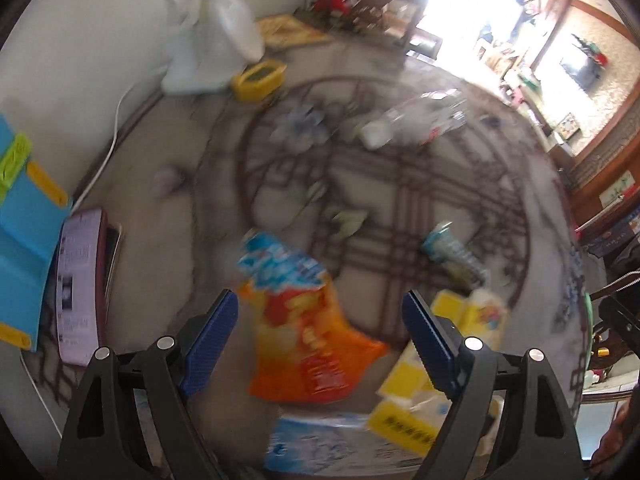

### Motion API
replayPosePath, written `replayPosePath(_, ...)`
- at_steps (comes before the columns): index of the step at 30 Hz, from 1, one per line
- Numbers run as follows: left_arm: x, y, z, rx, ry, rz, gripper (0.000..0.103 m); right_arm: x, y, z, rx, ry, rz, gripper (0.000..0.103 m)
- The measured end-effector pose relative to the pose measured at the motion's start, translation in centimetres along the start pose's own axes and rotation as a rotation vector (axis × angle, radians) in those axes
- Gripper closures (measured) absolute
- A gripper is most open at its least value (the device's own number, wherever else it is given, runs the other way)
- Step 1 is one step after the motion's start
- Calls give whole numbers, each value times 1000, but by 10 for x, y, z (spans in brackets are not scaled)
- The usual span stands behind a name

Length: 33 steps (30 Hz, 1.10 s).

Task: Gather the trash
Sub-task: 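Move both tools back over the orange chip bag and yellow box on the table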

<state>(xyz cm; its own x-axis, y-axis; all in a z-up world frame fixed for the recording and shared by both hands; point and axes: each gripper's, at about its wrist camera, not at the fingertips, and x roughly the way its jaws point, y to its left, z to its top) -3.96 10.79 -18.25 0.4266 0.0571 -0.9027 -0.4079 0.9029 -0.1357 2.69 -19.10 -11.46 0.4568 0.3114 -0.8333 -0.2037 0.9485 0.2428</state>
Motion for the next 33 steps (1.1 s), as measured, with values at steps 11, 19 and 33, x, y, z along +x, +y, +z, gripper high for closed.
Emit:
replayPosePath(11, 48, 29, -3, 2, 113, -73, 21, 51, 69, -40, 2, 164, 44, 18)
replayPosePath(19, 58, 15, 13, 14, 134, -165, 23, 78, 75, -52, 92, 267, 51, 17)
replayPosePath(33, 70, 6, 27, 22, 165, -230, 41, 115, 92, -58, 90, 359, 70, 17)
